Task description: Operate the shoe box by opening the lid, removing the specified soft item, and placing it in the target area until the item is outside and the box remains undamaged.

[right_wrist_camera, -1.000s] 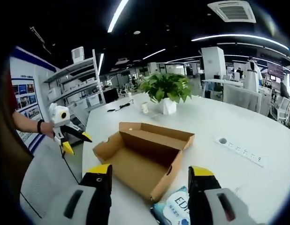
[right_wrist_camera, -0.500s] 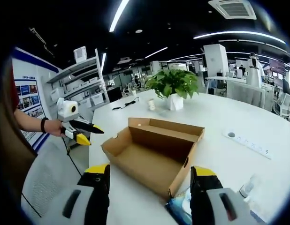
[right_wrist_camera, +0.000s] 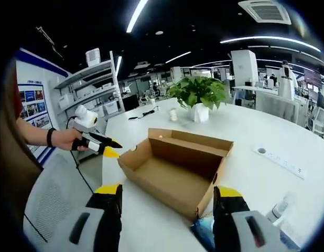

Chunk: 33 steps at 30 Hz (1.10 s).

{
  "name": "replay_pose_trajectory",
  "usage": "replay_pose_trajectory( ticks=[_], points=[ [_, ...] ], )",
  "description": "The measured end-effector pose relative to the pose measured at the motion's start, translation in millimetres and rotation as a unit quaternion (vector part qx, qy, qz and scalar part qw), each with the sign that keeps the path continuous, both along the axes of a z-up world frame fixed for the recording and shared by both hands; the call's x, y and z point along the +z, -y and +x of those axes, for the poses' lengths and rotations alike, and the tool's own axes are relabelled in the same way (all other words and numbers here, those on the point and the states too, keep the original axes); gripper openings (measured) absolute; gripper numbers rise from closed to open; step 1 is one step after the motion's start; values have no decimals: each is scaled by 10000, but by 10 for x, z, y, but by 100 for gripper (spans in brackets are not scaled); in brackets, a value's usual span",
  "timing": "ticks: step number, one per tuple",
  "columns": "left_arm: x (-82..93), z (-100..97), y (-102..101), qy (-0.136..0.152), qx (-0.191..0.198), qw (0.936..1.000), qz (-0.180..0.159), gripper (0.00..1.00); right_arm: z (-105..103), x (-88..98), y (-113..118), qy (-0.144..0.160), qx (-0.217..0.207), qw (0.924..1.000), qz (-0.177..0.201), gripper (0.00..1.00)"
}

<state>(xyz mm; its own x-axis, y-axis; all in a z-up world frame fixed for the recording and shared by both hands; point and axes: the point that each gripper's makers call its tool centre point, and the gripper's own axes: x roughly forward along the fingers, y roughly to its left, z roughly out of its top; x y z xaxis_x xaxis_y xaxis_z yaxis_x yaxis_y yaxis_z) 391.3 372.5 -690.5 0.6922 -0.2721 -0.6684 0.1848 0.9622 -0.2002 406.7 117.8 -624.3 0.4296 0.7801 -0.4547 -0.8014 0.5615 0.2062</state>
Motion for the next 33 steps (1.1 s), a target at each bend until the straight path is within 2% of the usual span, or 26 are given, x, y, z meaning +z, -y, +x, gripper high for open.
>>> replay_pose_trajectory(
  ticks=[4, 11, 17, 18, 20, 23, 26, 30, 31, 33],
  points=[
    [-55, 15, -20, -128, 197, 9997, -9, 58, -56, -93, 20, -39, 95, 9999, -107, 70],
    [-112, 70, -4, -189, 317, 9993, -67, 55, -93, -126, 50, -90, 43, 9999, -53, 70],
    [-231, 108, -12, -393, 448, 9982, -117, 50, -112, -132, 59, -113, 3, 9999, -14, 70],
    [-254, 117, -13, -433, 484, 9978, -132, 46, -112, -134, 60, -114, -7, 9999, -16, 70],
    [-280, 116, 49, -536, 619, 9957, -432, 42, -129, -127, 51, -118, -9, 9999, -12, 70],
    [-344, 120, 13, -573, 779, 9949, -300, 40, -122, -128, 66, -123, -18, 9999, -10, 70],
    [-373, 115, -4, -643, 1074, 9912, -429, 34, -111, -126, 92, -153, -62, 9999, 15, 70],
    [-415, 98, -57, -756, 1453, 9853, -487, 17, -96, -139, 141, -149, -107, 9998, -40, 69],
    [-429, 90, -62, -813, 1656, 9809, -613, 15, -95, -144, 149, -150, -108, 9998, -58, 68],
    [-439, 97, -75, -807, 1780, 9786, -642, 14, -89, -150, 164, -163, -126, 9998, -69, 68]
  ],
)
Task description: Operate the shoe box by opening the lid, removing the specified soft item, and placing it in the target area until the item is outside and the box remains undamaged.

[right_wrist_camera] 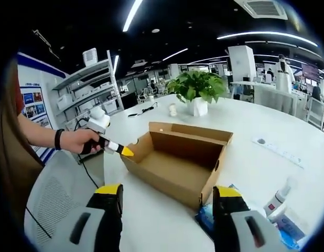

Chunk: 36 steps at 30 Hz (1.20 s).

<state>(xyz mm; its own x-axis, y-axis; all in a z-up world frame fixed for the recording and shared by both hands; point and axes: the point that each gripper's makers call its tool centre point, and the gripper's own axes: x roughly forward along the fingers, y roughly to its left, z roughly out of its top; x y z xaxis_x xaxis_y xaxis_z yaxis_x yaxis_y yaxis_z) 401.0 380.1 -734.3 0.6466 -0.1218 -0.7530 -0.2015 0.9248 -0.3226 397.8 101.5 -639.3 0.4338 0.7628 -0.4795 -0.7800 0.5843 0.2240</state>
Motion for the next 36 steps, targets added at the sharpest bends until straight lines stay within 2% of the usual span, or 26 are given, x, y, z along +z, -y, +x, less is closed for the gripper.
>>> replay_pose_trajectory(
  ticks=[7, 16, 27, 33, 36],
  points=[
    [6, 0, -47, 79, 384, 9989, 250, 10, 37, 33, -29, -1, -19, 10000, 1, 68],
    [14, 8, -63, 170, 500, 9978, 407, 8, 234, 2, -124, 17, -133, 9998, -156, 65],
    [5, 24, -78, 185, 527, 9978, 368, 9, 842, 131, -411, 221, -312, 9987, -334, 64],
    [-16, 54, -99, 176, 538, 9977, 372, 9, 1161, 127, -518, 240, -378, 9970, -639, 62],
    [-20, 57, -99, 176, 527, 9978, 371, 9, 1360, 90, -549, 142, -530, 9964, -652, 61]
  ],
)
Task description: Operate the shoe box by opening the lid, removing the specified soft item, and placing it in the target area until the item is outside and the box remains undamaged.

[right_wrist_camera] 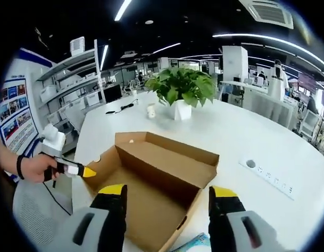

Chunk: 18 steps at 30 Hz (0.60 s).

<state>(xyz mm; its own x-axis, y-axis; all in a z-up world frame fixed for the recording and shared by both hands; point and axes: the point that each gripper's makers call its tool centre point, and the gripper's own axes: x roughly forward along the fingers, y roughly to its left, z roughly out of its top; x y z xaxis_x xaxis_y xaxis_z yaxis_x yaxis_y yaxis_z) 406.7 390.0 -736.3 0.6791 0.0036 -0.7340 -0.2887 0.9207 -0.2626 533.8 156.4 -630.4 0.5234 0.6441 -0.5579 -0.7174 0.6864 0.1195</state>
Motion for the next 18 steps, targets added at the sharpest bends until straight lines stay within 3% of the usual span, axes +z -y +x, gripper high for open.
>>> replay_pose_trajectory(
  ticks=[15, 18],
  points=[
    [-42, 36, -29, -42, -37, 10000, 1, 9, 710, -250, -74, -293, -452, 9985, -56, 57],
    [-47, 32, -31, -48, -53, 10000, 13, 9, 828, -372, -50, -444, -584, 9972, -166, 55]
  ],
)
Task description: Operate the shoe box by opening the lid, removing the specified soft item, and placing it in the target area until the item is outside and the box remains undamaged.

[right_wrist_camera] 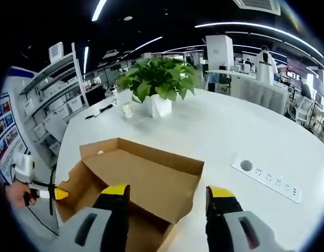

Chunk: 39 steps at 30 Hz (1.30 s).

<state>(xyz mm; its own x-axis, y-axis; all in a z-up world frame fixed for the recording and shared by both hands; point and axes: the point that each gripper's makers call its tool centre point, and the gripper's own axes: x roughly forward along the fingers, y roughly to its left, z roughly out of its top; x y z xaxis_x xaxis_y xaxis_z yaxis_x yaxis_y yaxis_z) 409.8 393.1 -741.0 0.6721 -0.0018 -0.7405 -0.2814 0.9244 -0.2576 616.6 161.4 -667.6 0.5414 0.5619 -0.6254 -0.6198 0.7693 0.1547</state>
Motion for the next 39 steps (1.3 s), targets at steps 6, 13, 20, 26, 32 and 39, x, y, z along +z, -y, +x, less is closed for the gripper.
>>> replay_pose_trajectory(
  ticks=[6, 13, 20, 26, 32, 39],
  points=[
    [-10, 6, 2, -8, -81, 9999, 68, 9, 204, -209, 37, -242, -228, 9994, -118, 52],
    [-14, 8, 3, -33, -122, 9999, 92, 8, 418, -386, -9, -446, -303, 9984, -183, 48],
    [-13, 11, 3, -47, -156, 9998, 143, 8, 593, -547, -48, -555, -242, 9974, -391, 43],
    [-11, 8, 12, -67, -232, 9995, 219, 8, 755, -653, -34, -686, -399, 9953, -553, 36],
    [-11, 8, 8, -67, -242, 9994, 244, 8, 888, -764, -44, -871, -441, 9931, -656, 30],
    [-11, 9, 6, -76, -229, 9994, 249, 8, 882, -926, -36, -1089, -493, 9882, -959, 19]
  ],
)
